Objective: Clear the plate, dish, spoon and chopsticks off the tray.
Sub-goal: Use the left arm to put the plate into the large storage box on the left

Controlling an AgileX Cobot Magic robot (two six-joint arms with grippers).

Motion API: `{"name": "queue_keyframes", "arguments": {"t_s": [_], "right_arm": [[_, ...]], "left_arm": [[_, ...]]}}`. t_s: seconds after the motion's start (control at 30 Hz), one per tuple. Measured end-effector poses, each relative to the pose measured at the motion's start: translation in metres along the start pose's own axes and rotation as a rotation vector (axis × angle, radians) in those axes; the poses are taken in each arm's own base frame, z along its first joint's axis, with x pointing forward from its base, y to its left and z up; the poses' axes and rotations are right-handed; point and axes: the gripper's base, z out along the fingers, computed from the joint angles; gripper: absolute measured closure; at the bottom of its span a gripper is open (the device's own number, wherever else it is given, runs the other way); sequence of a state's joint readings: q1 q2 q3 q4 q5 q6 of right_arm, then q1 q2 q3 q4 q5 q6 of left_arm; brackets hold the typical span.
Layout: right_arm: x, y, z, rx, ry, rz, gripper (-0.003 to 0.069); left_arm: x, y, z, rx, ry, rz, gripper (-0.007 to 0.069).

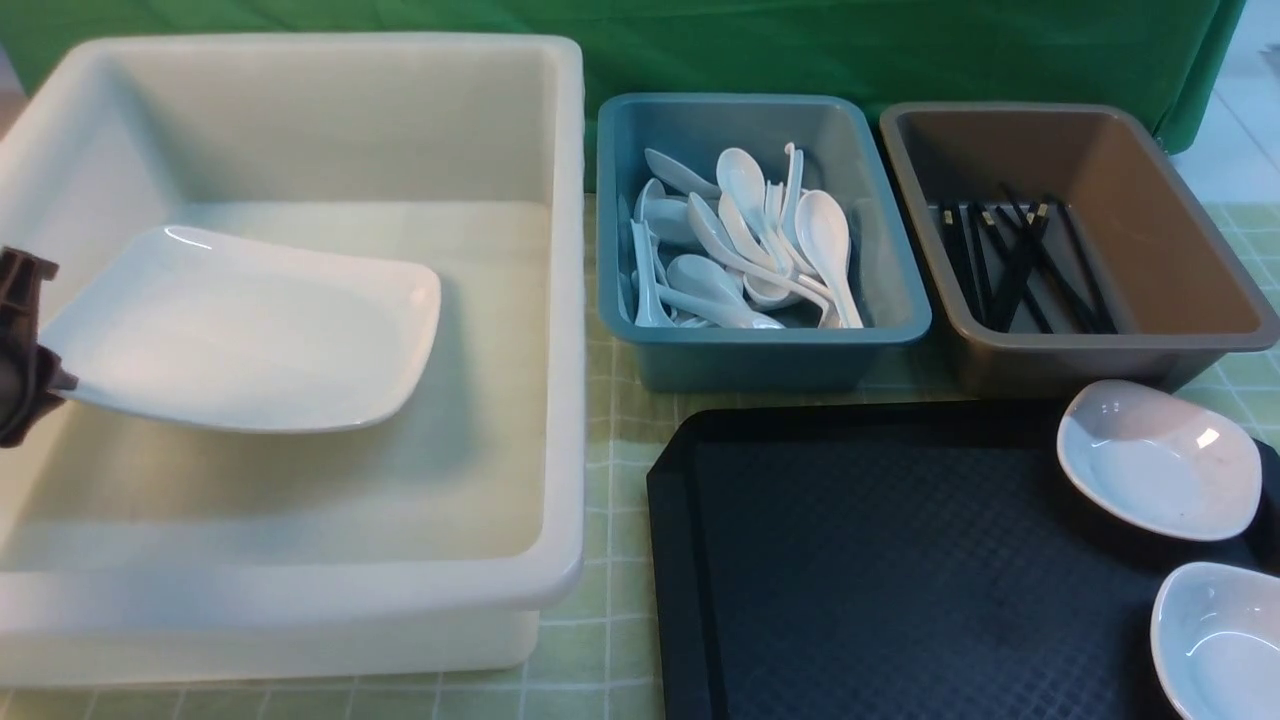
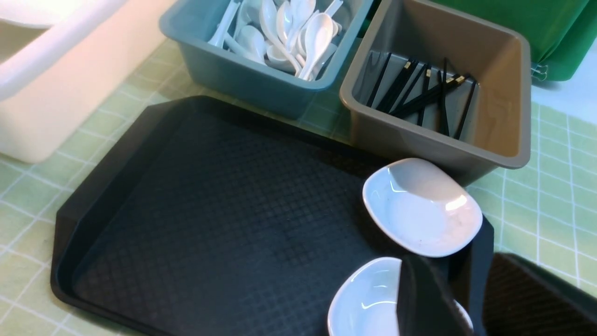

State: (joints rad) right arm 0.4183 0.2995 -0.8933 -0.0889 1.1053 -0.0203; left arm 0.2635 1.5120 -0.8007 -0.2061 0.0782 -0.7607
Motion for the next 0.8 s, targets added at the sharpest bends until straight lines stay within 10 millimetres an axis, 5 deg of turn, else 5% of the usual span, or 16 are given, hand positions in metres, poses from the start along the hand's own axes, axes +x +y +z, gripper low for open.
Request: {"name": "queue_keyframes", "arguments": {"t_s": [0.3, 0.67, 0.8], "right_arm": [[0.000, 0.000, 0.000, 0.000, 0.000, 0.000, 0.0459], [0.000, 0.000, 0.000, 0.000, 0.000, 0.000, 0.0448], [0.000, 0.000, 0.000, 0.000, 0.000, 0.000, 0.0445]], "left_arm": [[0.002, 0.002, 0.000, -0.023, 0.017, 0.053, 0.0578], [0.009, 0.011, -0.003, -0.119, 0.109, 0.108, 0.0307], [0.005, 0.004, -0.018, -0.118, 0.131, 0.213, 0.0227]]}}
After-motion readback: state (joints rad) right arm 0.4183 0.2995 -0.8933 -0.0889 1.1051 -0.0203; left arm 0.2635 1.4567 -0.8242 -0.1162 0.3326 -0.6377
